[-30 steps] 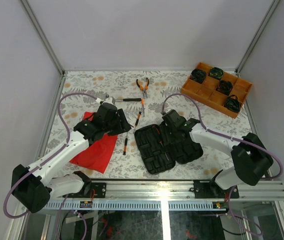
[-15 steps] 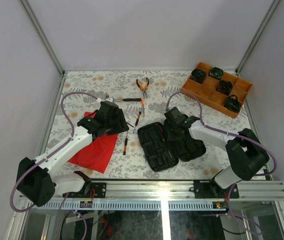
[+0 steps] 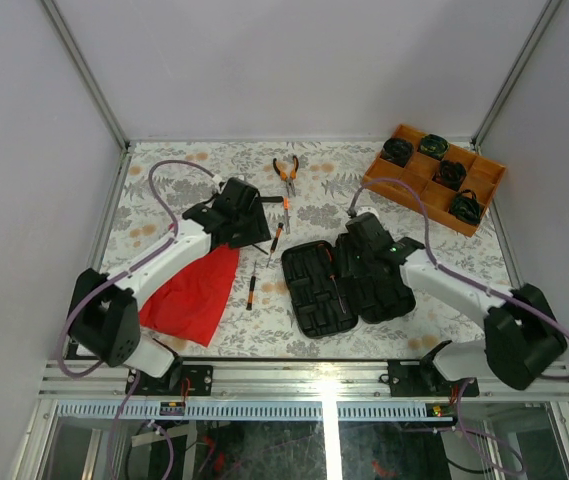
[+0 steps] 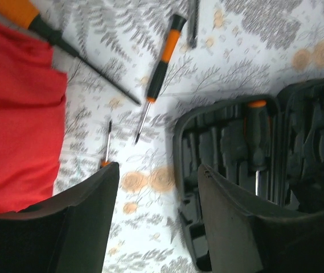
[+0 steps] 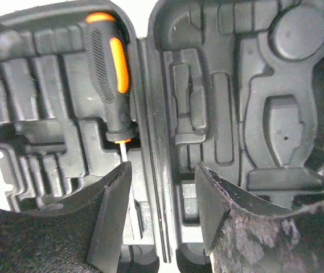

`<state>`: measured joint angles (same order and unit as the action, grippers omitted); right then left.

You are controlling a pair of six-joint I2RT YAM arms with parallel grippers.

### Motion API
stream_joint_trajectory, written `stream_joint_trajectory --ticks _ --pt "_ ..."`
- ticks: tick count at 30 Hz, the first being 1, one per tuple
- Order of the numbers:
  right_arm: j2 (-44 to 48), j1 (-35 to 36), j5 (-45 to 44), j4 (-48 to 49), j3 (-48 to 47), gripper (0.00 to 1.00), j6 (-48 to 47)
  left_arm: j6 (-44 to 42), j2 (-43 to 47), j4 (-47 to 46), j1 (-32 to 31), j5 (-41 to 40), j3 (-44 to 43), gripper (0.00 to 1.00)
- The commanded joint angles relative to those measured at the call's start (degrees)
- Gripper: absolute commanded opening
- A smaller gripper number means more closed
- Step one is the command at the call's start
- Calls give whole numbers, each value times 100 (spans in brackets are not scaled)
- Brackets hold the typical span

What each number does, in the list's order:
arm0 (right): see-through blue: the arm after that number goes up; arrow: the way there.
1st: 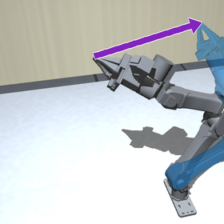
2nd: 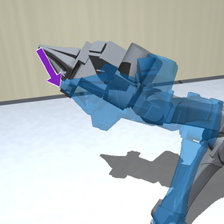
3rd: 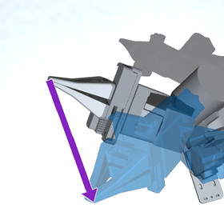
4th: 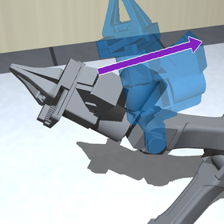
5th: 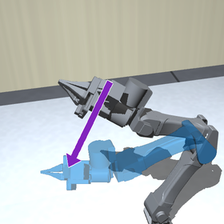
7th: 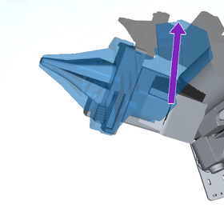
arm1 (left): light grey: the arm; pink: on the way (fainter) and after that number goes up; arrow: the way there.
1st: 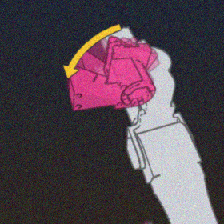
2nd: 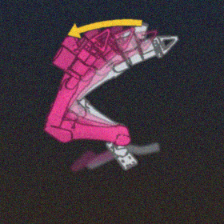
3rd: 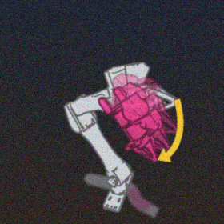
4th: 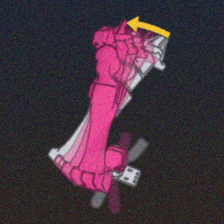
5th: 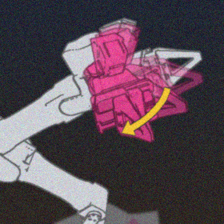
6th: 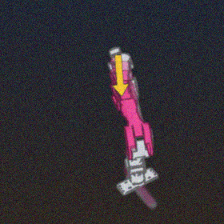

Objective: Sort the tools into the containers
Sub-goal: Place the screwdriver in the storage box, then pick up the screwdriver from the center of the board.

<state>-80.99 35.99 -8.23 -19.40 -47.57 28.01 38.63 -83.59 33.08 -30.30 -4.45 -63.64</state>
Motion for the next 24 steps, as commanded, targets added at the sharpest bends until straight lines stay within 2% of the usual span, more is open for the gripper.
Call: stream_joint_trajectory --ticks 1,6,10,17,21,24 --pt "995 -39 -361 257 59 57 -433 -185 -606 -394 42 -210 -746 56" --pt "1704 -39 -599 350 258 59 -726 -259 -1373 -306 59 -506 -1449 56" --pt "2048 -39 -638 423 469 59 -735 -125 -1640 -175 133 -652 -1553 55" --pt "2149 -39 -542 680 829 60 -601 247 -1113 -153 316 -1060 -596 53" --pt "2063 -39 -426 797 927 60 -531 367 -1031 -202 745 -876 -256 53" --pt "2059 -40 -374 823 964 60 -480 465 -1072 -577 1047 -592 -145 54"
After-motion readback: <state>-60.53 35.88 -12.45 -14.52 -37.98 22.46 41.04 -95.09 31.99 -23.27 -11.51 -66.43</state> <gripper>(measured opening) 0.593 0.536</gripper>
